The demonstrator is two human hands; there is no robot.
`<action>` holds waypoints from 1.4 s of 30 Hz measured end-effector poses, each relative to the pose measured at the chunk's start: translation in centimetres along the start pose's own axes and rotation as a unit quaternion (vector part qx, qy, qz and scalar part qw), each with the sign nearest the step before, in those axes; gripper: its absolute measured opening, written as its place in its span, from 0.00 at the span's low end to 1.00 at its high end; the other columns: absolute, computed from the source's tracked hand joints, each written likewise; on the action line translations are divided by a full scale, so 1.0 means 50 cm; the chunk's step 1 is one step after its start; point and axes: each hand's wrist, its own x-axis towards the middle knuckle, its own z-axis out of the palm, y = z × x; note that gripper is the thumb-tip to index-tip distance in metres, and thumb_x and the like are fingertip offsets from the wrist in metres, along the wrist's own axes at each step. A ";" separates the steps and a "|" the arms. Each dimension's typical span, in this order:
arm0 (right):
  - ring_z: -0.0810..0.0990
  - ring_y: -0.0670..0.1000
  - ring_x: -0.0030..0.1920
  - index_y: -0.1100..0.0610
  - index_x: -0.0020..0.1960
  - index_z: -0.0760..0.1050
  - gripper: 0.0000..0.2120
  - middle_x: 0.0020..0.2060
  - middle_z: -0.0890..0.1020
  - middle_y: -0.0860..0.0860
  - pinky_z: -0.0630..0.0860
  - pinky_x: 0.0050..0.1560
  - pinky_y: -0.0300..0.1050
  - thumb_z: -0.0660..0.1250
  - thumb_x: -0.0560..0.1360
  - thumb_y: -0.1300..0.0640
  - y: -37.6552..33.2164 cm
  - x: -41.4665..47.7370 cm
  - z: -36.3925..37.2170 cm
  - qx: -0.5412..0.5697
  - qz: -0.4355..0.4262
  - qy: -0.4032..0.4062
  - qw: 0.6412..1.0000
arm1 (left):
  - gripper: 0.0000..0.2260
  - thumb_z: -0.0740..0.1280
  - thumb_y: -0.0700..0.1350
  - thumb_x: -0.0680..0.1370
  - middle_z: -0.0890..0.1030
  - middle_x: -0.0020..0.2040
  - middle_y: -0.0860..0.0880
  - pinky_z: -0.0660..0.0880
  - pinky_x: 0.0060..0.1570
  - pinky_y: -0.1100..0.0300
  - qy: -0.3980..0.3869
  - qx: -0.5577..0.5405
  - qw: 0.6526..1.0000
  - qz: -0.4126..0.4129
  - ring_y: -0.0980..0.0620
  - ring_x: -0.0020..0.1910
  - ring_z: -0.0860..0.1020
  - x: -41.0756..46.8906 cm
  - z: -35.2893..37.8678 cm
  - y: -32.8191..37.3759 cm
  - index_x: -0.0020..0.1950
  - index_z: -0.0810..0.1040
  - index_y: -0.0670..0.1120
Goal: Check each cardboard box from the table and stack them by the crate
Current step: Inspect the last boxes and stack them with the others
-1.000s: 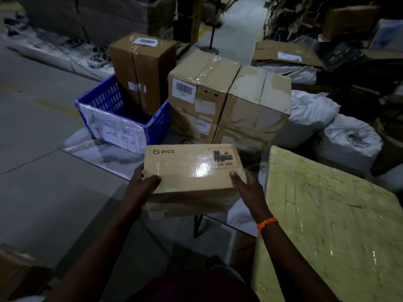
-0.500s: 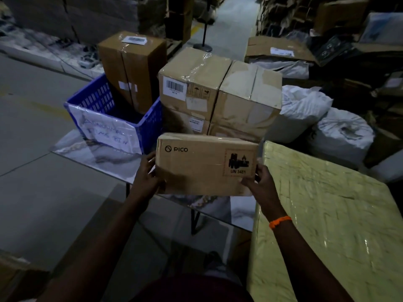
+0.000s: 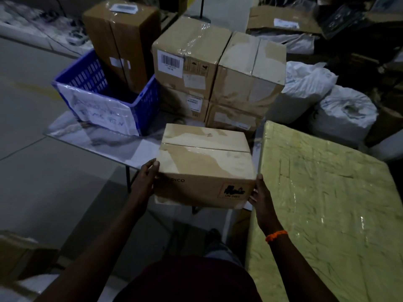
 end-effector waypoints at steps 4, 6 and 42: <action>0.82 0.33 0.51 0.38 0.59 0.75 0.06 0.51 0.82 0.35 0.76 0.54 0.39 0.62 0.83 0.43 0.013 -0.003 0.011 -0.034 -0.029 0.002 0.999 | 0.19 0.69 0.60 0.78 0.77 0.65 0.51 0.78 0.51 0.50 -0.003 -0.002 1.000 -0.012 0.48 0.62 0.77 0.005 -0.004 -0.021 0.67 0.74 0.61; 0.79 0.31 0.49 0.35 0.57 0.73 0.05 0.51 0.79 0.32 0.75 0.59 0.42 0.64 0.82 0.44 0.023 0.004 0.009 -0.044 -0.029 0.000 0.999 | 0.19 0.70 0.59 0.78 0.79 0.63 0.51 0.79 0.50 0.51 0.006 0.007 1.000 -0.008 0.48 0.60 0.79 0.006 -0.005 -0.030 0.68 0.74 0.60; 0.82 0.43 0.53 0.57 0.65 0.75 0.23 0.53 0.83 0.46 0.78 0.50 0.38 0.70 0.77 0.43 -0.148 0.141 0.044 -0.011 -0.129 0.076 0.989 | 0.36 0.63 0.76 0.73 0.82 0.62 0.48 0.77 0.60 0.37 0.027 0.051 0.996 0.069 0.47 0.59 0.82 0.122 0.054 0.094 0.67 0.77 0.49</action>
